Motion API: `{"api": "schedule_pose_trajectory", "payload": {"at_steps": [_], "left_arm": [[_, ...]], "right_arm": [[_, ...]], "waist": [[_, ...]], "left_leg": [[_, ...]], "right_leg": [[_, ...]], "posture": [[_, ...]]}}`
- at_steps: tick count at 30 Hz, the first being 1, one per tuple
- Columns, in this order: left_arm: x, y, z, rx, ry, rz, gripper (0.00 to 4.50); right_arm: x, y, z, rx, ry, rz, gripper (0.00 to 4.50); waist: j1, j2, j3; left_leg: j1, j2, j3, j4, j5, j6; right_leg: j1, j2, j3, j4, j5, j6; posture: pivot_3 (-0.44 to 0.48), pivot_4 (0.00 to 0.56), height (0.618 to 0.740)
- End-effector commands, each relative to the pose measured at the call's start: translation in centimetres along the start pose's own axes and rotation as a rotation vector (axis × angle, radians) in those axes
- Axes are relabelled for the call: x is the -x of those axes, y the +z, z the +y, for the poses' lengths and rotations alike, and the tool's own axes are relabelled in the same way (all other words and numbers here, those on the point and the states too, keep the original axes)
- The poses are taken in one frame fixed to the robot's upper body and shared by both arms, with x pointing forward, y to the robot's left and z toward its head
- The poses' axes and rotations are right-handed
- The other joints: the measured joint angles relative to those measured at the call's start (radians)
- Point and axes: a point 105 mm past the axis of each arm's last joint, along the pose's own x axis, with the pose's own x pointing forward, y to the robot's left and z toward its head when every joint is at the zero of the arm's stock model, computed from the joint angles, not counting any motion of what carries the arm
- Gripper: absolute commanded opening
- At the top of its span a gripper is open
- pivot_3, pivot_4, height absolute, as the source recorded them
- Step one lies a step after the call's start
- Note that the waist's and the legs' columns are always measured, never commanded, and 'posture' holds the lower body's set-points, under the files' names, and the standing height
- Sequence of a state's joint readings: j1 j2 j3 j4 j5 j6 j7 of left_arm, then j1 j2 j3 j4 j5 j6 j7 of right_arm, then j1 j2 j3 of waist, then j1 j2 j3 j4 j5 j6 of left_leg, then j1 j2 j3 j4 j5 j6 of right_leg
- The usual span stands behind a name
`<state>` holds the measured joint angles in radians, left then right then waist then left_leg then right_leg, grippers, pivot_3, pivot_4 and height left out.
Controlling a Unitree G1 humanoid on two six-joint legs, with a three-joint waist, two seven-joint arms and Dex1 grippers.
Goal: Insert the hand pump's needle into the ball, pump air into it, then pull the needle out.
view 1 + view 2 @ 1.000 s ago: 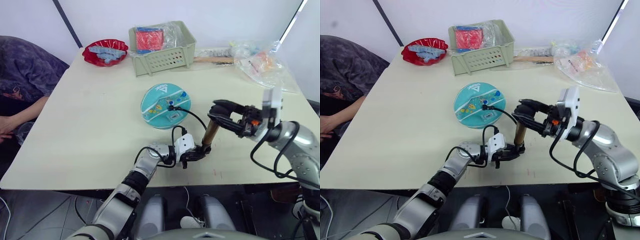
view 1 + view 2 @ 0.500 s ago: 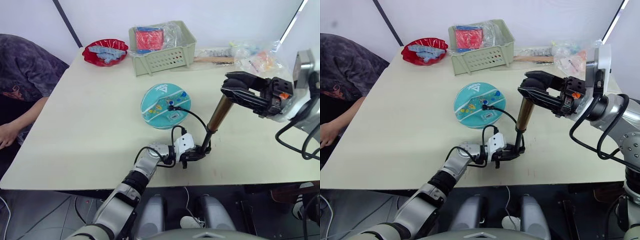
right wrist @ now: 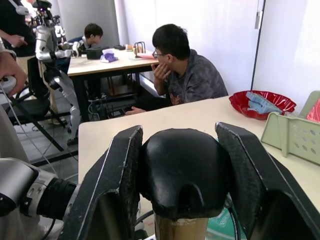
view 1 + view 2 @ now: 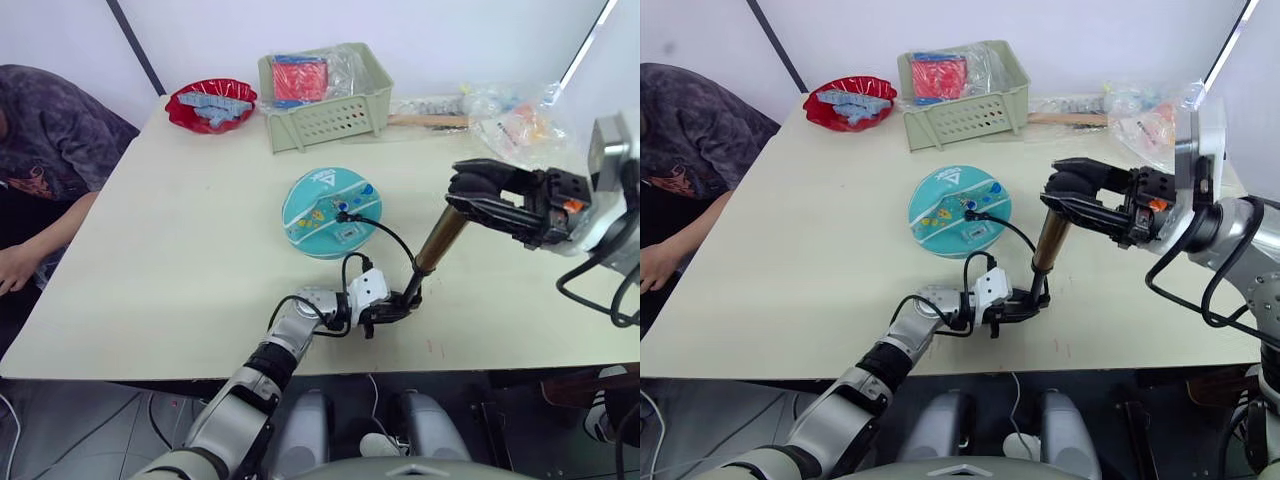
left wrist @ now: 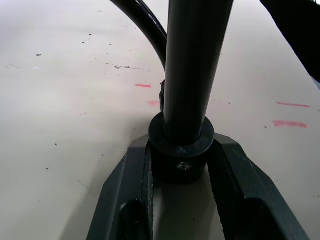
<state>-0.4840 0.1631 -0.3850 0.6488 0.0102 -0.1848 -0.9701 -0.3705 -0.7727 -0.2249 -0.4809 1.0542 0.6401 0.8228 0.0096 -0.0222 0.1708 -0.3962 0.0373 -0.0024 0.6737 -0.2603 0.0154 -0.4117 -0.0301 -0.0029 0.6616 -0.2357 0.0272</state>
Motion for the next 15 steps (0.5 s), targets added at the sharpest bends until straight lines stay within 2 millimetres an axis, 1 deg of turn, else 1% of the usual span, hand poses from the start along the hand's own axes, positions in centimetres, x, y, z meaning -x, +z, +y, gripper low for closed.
{"api": "schedule_pose_trajectory", "payload": {"at_steps": [1, 6, 8, 15], "left_arm": [[0.6, -3.5, -1.5, 0.089, -0.023, 0.100, 1.07], [0.6, -3.5, -1.6, 0.083, -0.021, 0.096, 1.07], [0.6, -3.5, -1.6, 0.078, -0.019, 0.095, 1.07], [0.7, -3.2, -1.7, 0.064, -0.030, 0.070, 1.07]], "right_arm": [[0.3, -2.5, 0.2, -0.021, -0.002, 0.052, 1.81], [0.4, -5.3, 0.3, -0.059, -0.020, 0.072, 1.81], [0.4, -7.0, 0.4, -0.067, -0.029, 0.102, 1.81], [0.6, -12.0, 0.5, -0.094, -0.073, 0.184, 1.81]], "waist": [[0.000, -0.001, -0.005], [-0.001, -0.002, -0.014], [-0.001, -0.003, -0.016], [-0.002, -0.002, -0.020]], "left_leg": [[0.000, 0.000, 0.000, 0.000, 0.000, 0.000], [0.001, 0.001, 0.000, -0.001, 0.000, 0.000], [0.001, 0.001, 0.000, -0.001, 0.000, 0.000], [0.002, 0.001, 0.000, -0.002, 0.000, 0.000]], "right_leg": [[0.000, 0.000, 0.000, 0.000, 0.000, 0.000], [0.000, 0.001, 0.000, 0.000, 0.000, 0.000], [0.000, 0.001, 0.000, 0.000, 0.000, 0.000], [0.000, 0.001, 0.000, 0.000, -0.001, 0.000]], "posture": [[0.000, 0.150, 0.738], [0.000, 0.150, 0.738], [0.000, 0.150, 0.738], [0.000, 0.150, 0.738]]}}
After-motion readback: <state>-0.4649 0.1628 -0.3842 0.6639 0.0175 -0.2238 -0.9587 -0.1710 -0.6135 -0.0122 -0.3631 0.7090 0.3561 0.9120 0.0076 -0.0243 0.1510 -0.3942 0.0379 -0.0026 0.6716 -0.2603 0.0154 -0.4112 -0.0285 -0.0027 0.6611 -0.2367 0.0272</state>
